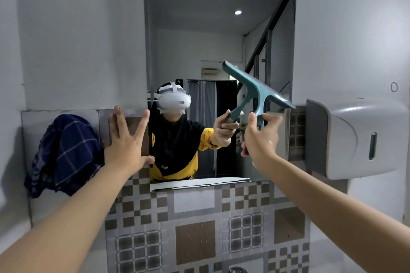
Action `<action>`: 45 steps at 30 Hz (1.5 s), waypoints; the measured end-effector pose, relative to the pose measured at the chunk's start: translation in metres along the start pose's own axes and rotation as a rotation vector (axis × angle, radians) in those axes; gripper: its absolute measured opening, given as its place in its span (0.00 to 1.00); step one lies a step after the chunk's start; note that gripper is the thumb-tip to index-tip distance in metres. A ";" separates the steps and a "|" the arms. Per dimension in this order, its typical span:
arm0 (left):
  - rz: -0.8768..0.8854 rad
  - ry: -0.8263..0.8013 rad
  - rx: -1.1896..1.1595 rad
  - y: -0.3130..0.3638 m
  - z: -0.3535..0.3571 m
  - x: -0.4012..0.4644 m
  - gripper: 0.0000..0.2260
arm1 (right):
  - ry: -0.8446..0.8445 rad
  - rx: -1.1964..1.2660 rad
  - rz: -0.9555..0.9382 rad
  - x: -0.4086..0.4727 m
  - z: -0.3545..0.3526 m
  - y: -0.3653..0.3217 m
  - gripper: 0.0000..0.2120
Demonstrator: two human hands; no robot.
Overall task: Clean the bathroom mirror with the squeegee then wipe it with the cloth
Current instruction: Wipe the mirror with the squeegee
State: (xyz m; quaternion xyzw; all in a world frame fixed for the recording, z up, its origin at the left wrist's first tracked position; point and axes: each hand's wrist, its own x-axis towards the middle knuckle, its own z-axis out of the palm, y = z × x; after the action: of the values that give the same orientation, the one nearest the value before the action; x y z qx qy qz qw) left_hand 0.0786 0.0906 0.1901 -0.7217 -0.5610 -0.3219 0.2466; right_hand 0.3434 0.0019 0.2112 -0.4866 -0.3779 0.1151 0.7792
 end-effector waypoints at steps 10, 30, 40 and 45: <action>0.058 0.059 -0.107 -0.008 0.012 0.001 0.57 | -0.040 0.275 0.251 -0.064 0.080 -0.030 0.10; 0.138 0.039 -0.202 -0.023 0.038 -0.024 0.46 | -0.253 -0.162 -0.278 -0.093 0.082 0.011 0.11; 0.139 0.012 -0.225 -0.026 0.043 -0.023 0.48 | -0.317 -0.434 -0.584 -0.024 0.021 0.001 0.14; 0.105 0.007 -0.188 -0.024 0.043 -0.023 0.49 | -0.316 -0.503 -0.629 0.002 -0.014 0.003 0.13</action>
State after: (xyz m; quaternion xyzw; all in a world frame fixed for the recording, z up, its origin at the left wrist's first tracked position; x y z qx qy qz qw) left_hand 0.0594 0.1127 0.1439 -0.7689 -0.4888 -0.3624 0.1961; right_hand 0.3551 -0.0047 0.2067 -0.4988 -0.6388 -0.1504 0.5661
